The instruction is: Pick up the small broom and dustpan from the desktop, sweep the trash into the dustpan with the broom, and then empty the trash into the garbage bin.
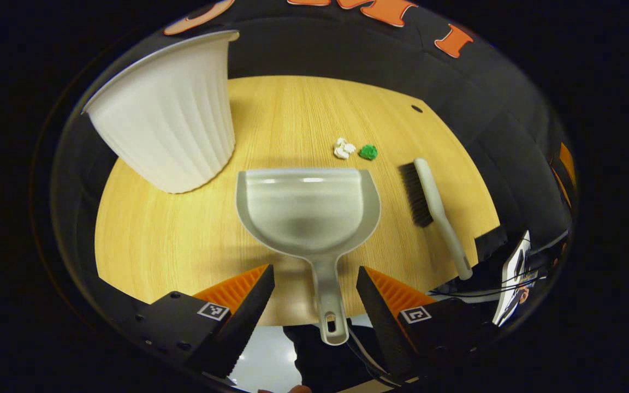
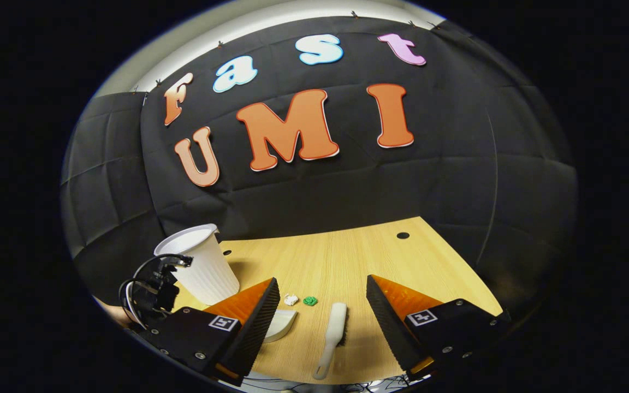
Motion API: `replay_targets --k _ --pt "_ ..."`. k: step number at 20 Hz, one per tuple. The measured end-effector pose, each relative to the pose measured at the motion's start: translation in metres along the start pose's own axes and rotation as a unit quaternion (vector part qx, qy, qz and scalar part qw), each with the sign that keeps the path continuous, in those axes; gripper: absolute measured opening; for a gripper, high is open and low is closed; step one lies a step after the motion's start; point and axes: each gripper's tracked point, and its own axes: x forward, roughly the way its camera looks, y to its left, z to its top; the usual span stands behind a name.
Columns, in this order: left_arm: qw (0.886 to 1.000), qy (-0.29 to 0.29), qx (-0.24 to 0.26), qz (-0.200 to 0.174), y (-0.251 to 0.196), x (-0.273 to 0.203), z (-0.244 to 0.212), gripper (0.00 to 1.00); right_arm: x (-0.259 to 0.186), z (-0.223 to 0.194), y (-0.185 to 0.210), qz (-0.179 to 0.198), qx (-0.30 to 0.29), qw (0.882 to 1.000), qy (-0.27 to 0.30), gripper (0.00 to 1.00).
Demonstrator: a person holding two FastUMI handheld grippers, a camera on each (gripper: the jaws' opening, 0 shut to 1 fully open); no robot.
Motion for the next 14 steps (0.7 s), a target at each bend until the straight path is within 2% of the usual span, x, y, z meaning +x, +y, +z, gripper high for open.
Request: replay_targets --k 6,10,14 --pt "0.997 0.074 0.031 0.011 0.000 0.020 -0.002 0.98 0.005 -0.008 -0.025 -0.005 0.007 1.000 0.011 0.96" --pt "0.994 0.107 0.030 0.009 -0.005 0.036 -0.004 0.98 0.012 -0.012 -0.041 -0.007 0.017 1.000 0.021 0.96" --pt "0.992 0.120 0.030 0.029 0.004 0.034 -0.005 0.98 0.015 -0.012 -0.048 -0.004 0.016 0.999 0.028 0.96"
